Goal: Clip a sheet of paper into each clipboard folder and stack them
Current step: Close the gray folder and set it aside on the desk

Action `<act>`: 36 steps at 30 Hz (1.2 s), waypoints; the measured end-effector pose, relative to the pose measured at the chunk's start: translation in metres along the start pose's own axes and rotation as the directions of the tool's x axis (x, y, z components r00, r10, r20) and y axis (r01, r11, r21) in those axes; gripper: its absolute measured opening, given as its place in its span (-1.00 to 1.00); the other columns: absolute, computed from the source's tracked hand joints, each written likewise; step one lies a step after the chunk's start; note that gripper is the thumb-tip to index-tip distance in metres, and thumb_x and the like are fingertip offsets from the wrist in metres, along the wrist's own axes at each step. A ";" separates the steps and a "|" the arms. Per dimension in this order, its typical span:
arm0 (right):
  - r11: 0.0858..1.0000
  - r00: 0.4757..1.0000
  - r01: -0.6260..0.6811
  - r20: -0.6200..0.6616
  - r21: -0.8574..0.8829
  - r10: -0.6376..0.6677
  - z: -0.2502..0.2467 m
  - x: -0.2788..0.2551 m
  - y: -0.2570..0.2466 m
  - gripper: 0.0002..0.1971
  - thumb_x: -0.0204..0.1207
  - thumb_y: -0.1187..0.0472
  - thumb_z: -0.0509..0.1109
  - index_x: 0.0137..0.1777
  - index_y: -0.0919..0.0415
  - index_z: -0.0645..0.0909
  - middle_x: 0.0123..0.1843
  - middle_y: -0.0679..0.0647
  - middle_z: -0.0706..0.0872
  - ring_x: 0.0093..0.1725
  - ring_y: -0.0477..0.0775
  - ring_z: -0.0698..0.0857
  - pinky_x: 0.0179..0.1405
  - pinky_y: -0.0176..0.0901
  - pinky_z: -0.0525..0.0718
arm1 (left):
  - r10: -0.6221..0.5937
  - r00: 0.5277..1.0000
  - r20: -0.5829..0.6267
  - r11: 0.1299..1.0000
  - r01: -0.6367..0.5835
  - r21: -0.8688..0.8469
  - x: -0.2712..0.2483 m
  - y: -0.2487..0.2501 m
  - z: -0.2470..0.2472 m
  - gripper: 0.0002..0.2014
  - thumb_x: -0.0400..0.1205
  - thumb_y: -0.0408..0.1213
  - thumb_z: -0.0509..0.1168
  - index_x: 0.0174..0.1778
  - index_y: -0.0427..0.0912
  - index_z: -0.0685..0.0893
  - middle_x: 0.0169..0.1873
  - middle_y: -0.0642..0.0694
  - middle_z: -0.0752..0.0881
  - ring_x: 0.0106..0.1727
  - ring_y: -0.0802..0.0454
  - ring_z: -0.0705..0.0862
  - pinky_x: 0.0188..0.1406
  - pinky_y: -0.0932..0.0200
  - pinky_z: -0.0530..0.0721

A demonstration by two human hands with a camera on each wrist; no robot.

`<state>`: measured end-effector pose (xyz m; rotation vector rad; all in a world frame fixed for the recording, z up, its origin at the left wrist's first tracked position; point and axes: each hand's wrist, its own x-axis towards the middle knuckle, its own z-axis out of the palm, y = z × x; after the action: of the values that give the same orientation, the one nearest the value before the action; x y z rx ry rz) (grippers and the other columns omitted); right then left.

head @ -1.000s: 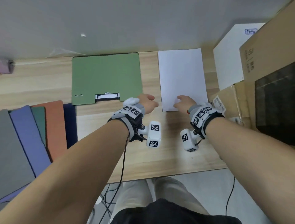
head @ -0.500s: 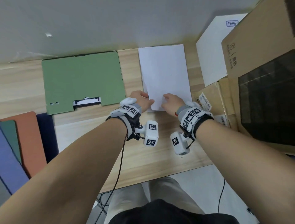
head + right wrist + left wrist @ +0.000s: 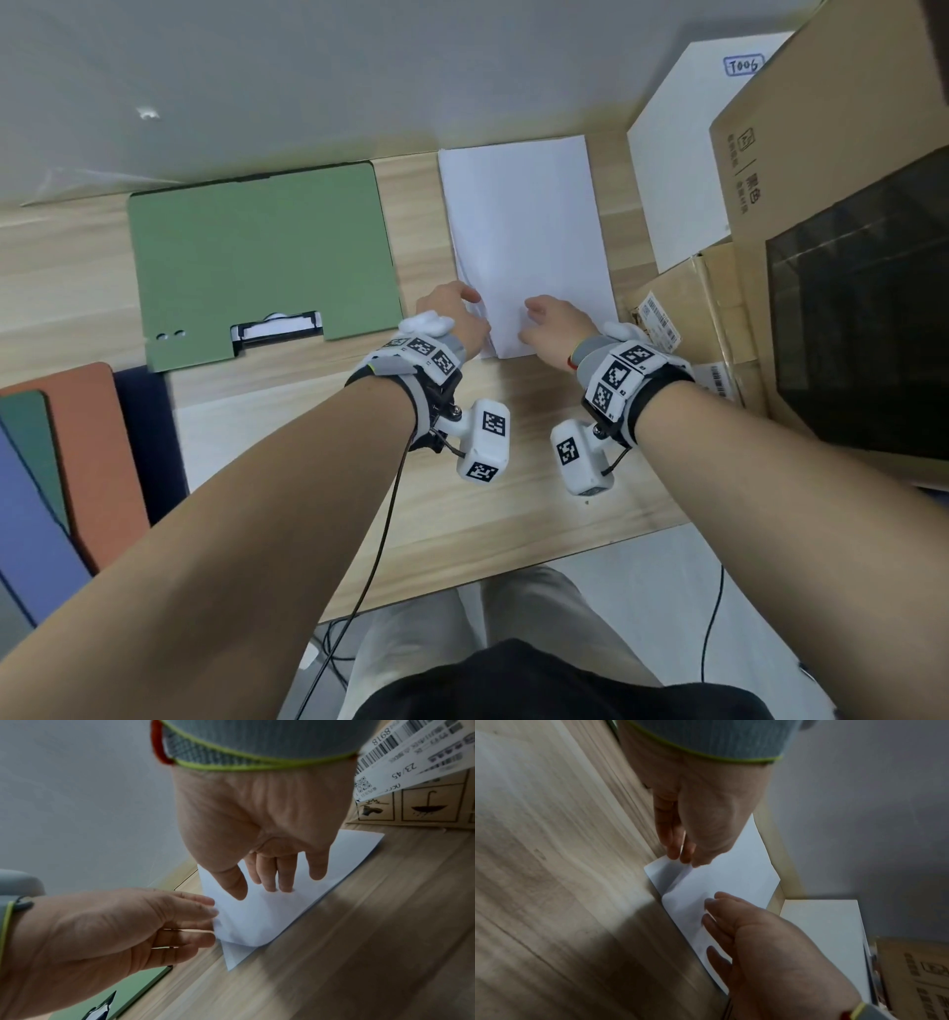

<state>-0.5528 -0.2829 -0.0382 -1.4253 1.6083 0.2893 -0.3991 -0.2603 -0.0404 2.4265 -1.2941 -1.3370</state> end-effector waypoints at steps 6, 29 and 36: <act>1.000 1.000 -0.002 -0.001 0.001 0.002 0.000 0.000 0.001 -0.38 0.60 0.20 0.30 0.66 0.10 0.26 0.62 0.06 0.43 0.56 0.13 0.45 0.48 -0.07 0.40 | 0.032 0.999 -0.009 0.996 -0.031 0.081 0.002 0.006 0.007 -0.60 0.56 0.28 0.27 -0.06 0.00 0.68 -0.10 -0.01 0.69 -0.17 -0.08 0.68 -0.11 0.11 0.63; 0.961 0.969 -0.050 -0.220 0.271 0.112 -0.028 0.013 0.013 -0.38 0.56 0.01 0.36 0.59 0.06 0.29 0.57 0.11 0.38 0.37 0.14 0.53 0.16 -0.14 0.44 | 0.242 0.969 -0.045 0.935 -0.245 -0.257 -0.002 0.012 -0.013 -0.68 0.46 -0.40 0.41 -0.43 -0.05 0.40 -0.49 0.06 0.47 -0.46 0.05 0.42 -0.54 0.28 0.36; 0.751 0.966 -0.109 -0.107 0.651 0.233 -0.044 0.001 0.006 0.15 0.07 -0.41 0.61 0.62 0.07 0.27 0.41 0.01 0.55 0.31 0.13 0.62 0.26 0.08 0.64 | 0.168 0.986 -0.006 0.803 -0.141 -0.579 -0.028 -0.007 -0.074 -0.59 0.33 -0.53 0.26 -0.11 0.11 0.54 -0.21 -0.23 0.70 -0.34 -0.11 0.62 -0.36 0.05 0.65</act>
<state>-0.5794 -0.3121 -0.0176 -0.7826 1.7583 -0.2906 -0.3475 -0.2586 0.0205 1.8407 -0.8845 -1.4750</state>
